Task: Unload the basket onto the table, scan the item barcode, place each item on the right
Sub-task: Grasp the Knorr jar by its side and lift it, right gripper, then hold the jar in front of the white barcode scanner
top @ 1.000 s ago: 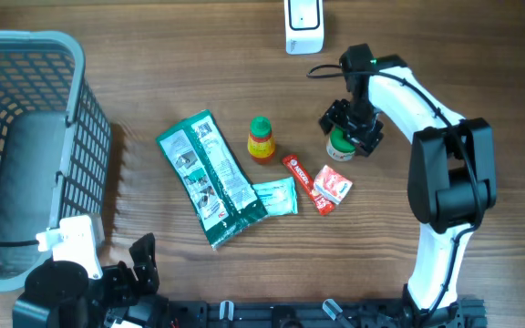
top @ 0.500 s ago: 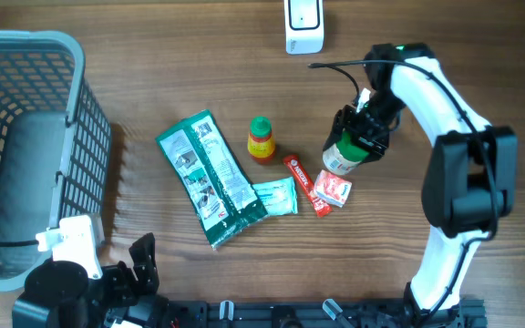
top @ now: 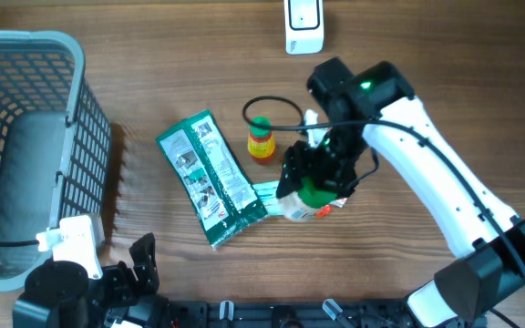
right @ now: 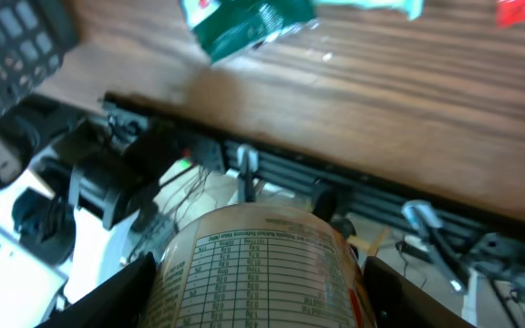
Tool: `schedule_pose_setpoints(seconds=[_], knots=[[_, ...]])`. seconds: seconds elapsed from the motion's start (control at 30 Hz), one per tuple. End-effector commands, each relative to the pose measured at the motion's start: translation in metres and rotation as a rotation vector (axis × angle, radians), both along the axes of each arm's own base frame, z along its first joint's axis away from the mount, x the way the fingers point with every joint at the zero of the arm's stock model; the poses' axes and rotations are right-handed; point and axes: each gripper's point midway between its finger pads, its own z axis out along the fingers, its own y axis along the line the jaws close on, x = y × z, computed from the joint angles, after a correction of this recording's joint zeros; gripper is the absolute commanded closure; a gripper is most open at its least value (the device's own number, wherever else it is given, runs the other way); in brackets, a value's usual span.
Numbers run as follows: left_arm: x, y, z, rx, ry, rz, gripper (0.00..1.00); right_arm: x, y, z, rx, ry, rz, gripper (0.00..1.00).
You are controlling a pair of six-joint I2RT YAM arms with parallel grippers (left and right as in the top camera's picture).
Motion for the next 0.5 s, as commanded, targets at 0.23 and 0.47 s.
schedule_pose_setpoints(seconds=[0.23,0.47], knots=[[0.001,-0.001,0.0,-0.011,0.004,0.005,0.0,0.007,-0.013,-0.003,-0.034,-0.055,0.004,0.53],[0.001,-0.001,0.0,-0.011,0.004,0.005,0.0,0.104,-0.054,-0.016,-0.115,-0.376,-0.157,0.51]])
